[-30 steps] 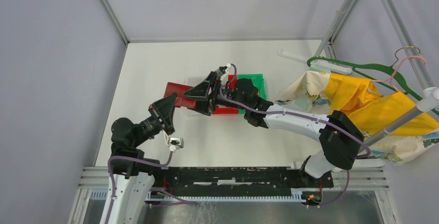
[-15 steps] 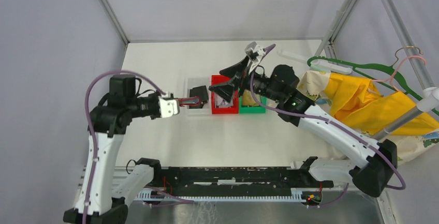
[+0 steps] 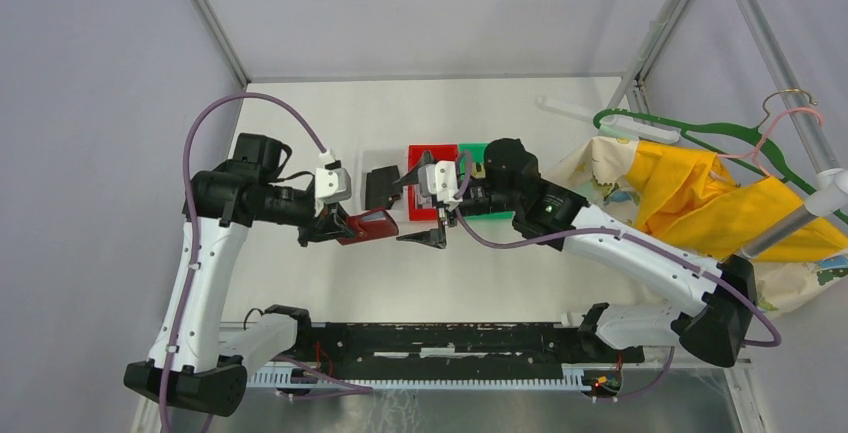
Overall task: Take the credit cards out of the card holder
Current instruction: Open the card holder.
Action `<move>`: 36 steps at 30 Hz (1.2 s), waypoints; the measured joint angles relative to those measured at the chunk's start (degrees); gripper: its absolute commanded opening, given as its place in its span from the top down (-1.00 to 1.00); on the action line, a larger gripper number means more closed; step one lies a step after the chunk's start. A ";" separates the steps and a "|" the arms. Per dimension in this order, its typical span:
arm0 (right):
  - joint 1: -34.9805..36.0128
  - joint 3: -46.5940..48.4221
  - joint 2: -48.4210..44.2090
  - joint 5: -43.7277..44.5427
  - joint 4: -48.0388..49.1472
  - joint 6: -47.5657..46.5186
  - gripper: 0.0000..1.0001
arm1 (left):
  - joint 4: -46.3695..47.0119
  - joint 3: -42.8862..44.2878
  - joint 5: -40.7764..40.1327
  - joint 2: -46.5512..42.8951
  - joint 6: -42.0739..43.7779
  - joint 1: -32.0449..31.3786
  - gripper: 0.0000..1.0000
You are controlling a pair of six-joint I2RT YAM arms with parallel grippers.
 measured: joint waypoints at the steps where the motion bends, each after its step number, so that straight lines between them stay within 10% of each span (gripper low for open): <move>1: 0.00 0.94 0.81 -0.63 -1.40 -1.51 -0.96 | -0.15 0.02 0.35 -0.02 -0.39 -0.28 0.96; 13: 0.42 14.32 11.23 -7.41 -12.98 -9.18 -0.59 | -1.20 0.07 1.46 -0.57 -3.41 -2.43 0.94; 20: 0.42 21.77 16.79 -11.02 -21.29 -9.16 0.15 | -1.14 0.42 -0.22 -0.94 -3.37 -2.40 0.88; 26: 0.74 26.60 20.90 -11.58 -26.32 -5.70 1.00 | -0.85 1.09 -3.98 -1.16 -2.82 -2.29 -0.17; 29: 0.72 29.11 22.53 -10.05 -26.67 -4.09 1.00 | -0.81 1.62 -3.76 -1.88 -2.23 -2.36 -0.78; 36: -3.65 14.78 16.33 -10.80 -5.03 12.22 1.00 | 3.39 1.77 -1.81 -5.35 -4.66 -2.43 -0.82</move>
